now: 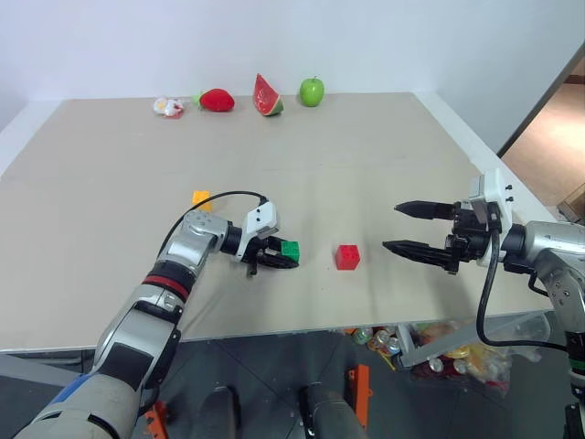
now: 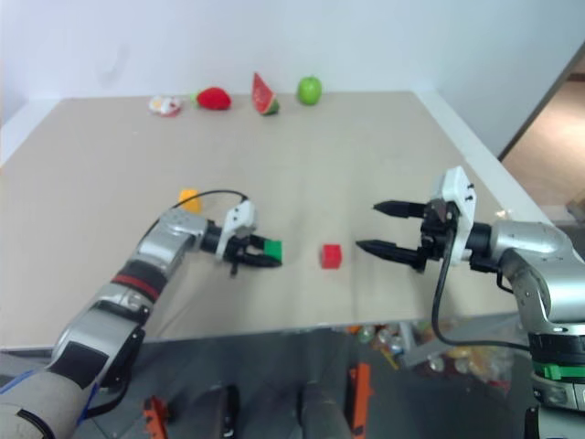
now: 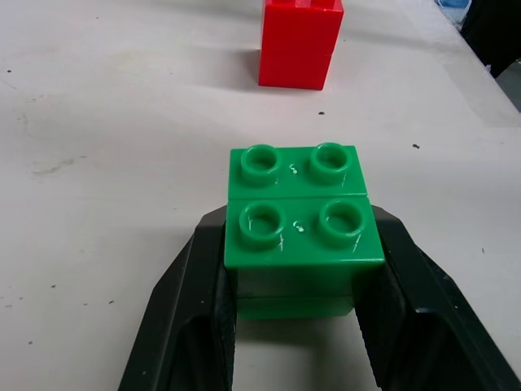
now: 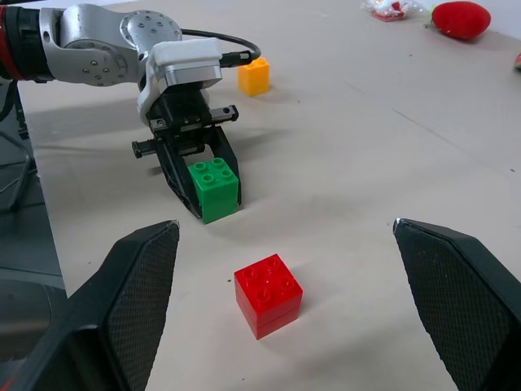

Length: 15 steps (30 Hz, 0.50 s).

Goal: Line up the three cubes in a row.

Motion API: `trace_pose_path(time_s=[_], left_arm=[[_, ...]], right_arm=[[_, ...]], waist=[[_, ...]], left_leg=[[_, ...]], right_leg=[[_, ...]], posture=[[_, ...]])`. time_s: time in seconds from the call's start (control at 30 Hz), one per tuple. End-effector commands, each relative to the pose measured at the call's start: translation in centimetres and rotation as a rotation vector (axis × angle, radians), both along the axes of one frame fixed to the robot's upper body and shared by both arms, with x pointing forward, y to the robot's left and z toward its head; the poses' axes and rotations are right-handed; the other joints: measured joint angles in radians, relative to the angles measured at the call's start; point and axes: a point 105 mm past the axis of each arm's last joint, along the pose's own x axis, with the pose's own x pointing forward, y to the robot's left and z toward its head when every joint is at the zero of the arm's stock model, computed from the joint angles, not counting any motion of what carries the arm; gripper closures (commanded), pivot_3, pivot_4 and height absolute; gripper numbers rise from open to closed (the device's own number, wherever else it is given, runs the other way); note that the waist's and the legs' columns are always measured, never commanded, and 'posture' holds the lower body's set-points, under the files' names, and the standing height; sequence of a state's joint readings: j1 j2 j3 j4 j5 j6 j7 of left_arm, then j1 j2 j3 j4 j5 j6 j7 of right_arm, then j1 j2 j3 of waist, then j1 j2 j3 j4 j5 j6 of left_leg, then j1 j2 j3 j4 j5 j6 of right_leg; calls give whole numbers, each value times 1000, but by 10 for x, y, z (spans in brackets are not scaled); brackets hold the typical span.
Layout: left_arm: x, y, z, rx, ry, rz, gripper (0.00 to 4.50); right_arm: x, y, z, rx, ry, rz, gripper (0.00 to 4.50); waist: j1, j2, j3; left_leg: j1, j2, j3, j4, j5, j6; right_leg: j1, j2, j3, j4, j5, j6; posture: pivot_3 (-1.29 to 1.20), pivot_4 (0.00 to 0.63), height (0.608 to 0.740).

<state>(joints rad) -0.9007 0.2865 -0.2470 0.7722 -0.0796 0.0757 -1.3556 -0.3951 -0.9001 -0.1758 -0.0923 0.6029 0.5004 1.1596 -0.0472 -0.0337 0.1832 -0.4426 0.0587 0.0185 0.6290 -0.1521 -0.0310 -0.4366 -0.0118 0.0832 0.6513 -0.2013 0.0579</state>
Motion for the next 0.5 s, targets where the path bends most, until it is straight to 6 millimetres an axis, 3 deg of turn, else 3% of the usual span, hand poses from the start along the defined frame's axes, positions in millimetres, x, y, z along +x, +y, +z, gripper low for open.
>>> trace_pose_path(time_s=[0.03,0.4,0.47,0.5], left_arm=[[-3,-7,13,-36,-20,-26,3146],[-3,-1,1,5,-32,-13,3146],[-4,0,-2,13,-35,-10,2110],[-3,1,-2,15,-34,-6,1852]], right_arm=[[-1,0,11,-2,-43,10,130],[-1,-1,11,-5,-39,5,130],[0,-1,11,-5,-40,4,130],[0,0,11,-4,-40,5,130]], waist=[[0,0,0],[0,0,0],[0,0,0],[0,0,0]], left_leg=[[0,0,0,0,0,0],[0,0,0,0,0,0],[0,0,0,0,0,0],[0,0,0,0,0,0]], right_leg=[[0,0,0,0,0,0],[0,0,0,0,0,0],[0,0,0,0,0,0],[0,0,0,0,0,0]], posture=[[0,150,740],[0,150,740],[0,150,740],[0,150,740]])
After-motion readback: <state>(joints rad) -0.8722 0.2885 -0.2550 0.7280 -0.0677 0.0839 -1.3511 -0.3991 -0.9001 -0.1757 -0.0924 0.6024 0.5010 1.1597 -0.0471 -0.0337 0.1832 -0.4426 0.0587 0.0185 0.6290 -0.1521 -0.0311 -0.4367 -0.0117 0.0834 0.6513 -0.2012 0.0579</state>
